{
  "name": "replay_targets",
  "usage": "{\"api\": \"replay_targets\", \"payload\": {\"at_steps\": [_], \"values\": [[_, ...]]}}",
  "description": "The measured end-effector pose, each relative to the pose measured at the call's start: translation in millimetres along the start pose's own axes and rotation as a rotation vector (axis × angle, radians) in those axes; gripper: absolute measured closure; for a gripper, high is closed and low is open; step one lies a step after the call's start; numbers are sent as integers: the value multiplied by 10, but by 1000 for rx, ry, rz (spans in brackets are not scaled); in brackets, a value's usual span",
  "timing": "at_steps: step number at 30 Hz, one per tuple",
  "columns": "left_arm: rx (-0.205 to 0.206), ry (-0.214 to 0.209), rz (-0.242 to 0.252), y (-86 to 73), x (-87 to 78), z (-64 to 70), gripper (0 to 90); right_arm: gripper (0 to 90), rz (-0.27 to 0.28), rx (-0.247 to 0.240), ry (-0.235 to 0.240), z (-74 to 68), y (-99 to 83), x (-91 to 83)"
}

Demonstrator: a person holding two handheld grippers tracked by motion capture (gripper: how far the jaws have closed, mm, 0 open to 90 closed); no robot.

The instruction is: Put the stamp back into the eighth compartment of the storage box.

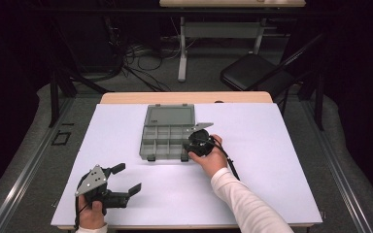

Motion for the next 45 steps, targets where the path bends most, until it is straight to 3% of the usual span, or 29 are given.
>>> {"api": "replay_targets", "payload": {"at_steps": [7, 11, 14, 24, 30, 41, 45], "values": [[-13, -3, 0, 1, 14, -14, 92, 502, 35, 12, -4, 46, 35, -74], [-9, -4, -1, 2, 14, -16, 92, 472, 42, 15, -13, 69, 42, -112], [-7, -4, 1, 8, 24, -16, 92, 463, 47, -6, -53, 111, 47, -132], [-6, -7, 1, 10, 38, -11, 93, 398, 50, 1, -55, 146, 52, -160], [-13, -3, -4, -9, 15, -22, 93, 293, 59, 28, -8, 124, 63, -148], [-6, -3, -5, -2, 21, -19, 93, 208, 80, 26, -14, 97, 87, -203], [-9, -3, -5, -3, 31, -20, 93, 172, 87, 35, 7, 79, 92, -220]]}}
Point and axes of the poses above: each handheld gripper's, and its own axes: x roughly forward along the jaws, y roughly out of its top, z roughly to its right, the point moved 10 cm from there along x, roughly forward along the jaws, and after that the axes turned 14 degrees about -z, right-handed, at the moved point
